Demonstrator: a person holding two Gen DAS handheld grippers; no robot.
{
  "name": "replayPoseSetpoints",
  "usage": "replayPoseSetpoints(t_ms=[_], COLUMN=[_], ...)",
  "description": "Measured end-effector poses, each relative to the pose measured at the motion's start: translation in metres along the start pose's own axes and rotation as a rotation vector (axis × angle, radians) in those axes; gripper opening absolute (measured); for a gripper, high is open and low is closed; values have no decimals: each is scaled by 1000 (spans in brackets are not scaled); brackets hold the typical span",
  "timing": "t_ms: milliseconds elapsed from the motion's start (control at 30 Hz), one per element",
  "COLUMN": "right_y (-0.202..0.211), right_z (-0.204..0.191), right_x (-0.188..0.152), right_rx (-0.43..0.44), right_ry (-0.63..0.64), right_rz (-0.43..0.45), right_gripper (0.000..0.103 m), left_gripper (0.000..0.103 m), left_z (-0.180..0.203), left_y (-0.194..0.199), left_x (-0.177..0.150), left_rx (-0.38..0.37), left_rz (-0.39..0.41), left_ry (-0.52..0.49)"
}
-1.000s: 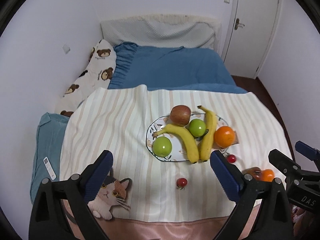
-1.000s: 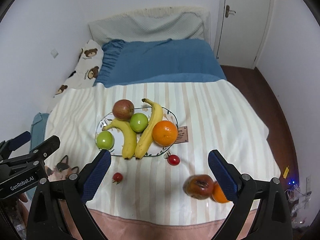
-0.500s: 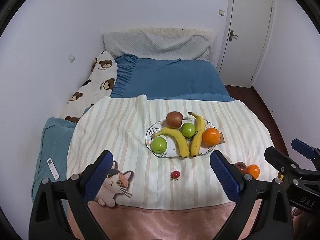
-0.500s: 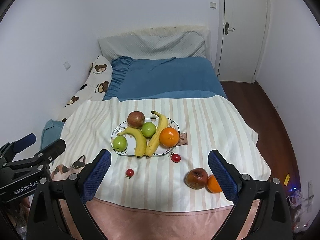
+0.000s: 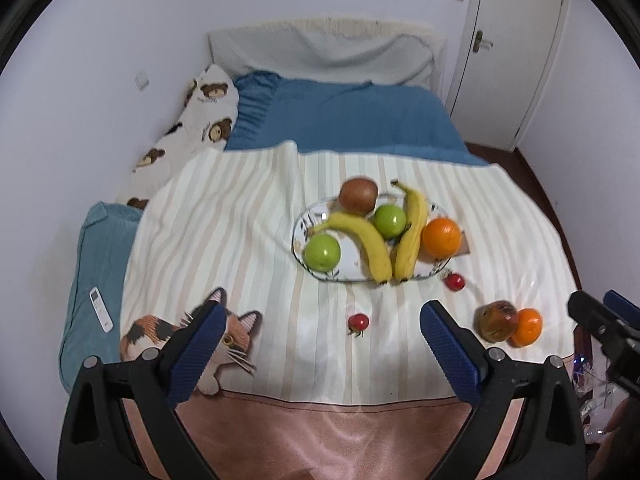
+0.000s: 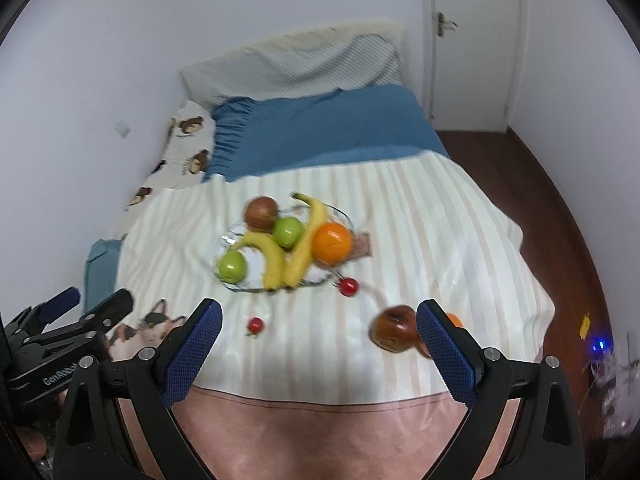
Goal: Organize fruits
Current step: 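Move both open tools back toward the dark red apple and orange, then grasp the dark red apple with the left tool while the right tool grasps the orange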
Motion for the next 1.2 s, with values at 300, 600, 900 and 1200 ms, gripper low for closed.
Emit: replayPoseSetpoints(t_ms=[300,600,900,1200], right_y=[-78,-136,-199,-192], right_z=[76,158,201,200], right_x=[-25,-48,-73,-73], right_rx=[-112,-26,130,78], right_ry=[-135,-443,-687,-594], right_rz=[-131,-229,-332,-303], right_gripper=[100,89,75,66], left_gripper=[99,99,99,99], left_z=[49,129,164,197], left_y=[-79,-141,-164,-165], left_x=[-10,-12,-17,-20], left_rx=[-22,-128,-132,-197], left_rz=[-148,-280,-340,-366], left_ry=[-95,-206,-250,-306])
Point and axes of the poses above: each gripper's, at about its wrist camera, not at the fingertips, and y roughly against the way its jaws point, z to its right, x to its top, the point moved 1 cm from there along -y, roughly the way its jaws point, and after that the axes turned 2 degrees about -x, right-handed, at the moved point
